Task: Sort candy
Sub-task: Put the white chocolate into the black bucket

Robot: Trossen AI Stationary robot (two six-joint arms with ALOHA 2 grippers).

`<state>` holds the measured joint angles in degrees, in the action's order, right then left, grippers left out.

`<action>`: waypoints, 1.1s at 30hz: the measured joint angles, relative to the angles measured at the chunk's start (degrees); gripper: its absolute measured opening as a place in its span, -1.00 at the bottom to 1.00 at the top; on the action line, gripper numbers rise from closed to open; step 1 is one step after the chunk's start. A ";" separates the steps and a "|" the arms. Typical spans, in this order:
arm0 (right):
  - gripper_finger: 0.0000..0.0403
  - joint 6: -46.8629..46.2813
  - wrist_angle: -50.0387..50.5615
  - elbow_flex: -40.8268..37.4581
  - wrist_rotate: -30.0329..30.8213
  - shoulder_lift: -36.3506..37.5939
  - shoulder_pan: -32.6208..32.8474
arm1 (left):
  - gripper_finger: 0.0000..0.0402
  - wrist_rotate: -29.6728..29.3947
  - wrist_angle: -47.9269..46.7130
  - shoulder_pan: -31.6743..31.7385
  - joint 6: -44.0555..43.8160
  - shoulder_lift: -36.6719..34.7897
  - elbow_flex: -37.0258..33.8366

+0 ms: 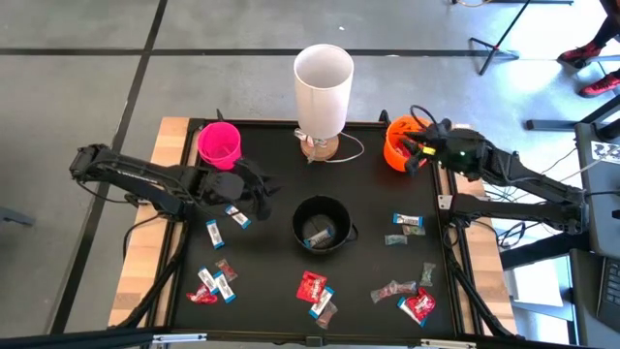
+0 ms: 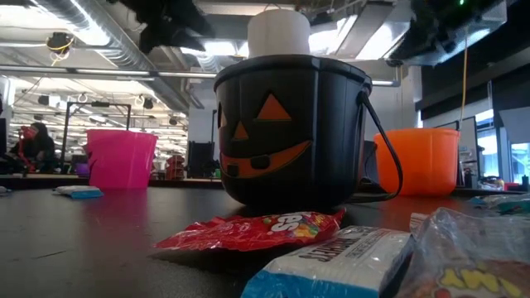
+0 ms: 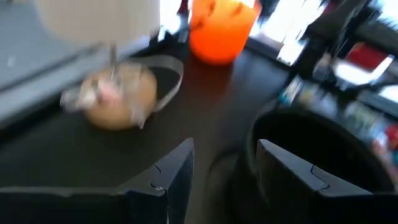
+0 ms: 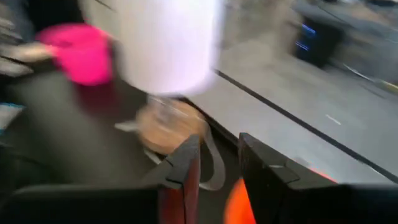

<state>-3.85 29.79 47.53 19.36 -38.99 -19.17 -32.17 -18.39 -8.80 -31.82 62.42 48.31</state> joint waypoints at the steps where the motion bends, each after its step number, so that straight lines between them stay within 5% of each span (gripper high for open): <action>1: -0.48 0.50 -1.78 0.00 -1.39 0.22 0.97 | -0.18 1.25 -3.37 0.04 -1.58 -0.31 0.00; 7: -0.51 1.21 -6.68 0.00 -5.95 -0.18 6.08 | -0.18 12.84 -22.10 1.25 -8.33 0.60 -0.02; 17: -0.51 3.17 -10.90 0.00 -6.48 -4.98 11.40 | -0.18 22.18 -34.03 5.30 -6.11 7.23 -0.02; 33: -0.51 5.46 -9.28 0.00 -7.59 -6.40 11.29 | -0.18 32.05 -35.66 8.50 8.05 22.91 -0.02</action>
<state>1.61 20.51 47.53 11.77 -45.39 -7.88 -0.12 -54.05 -0.30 -23.77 85.33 48.29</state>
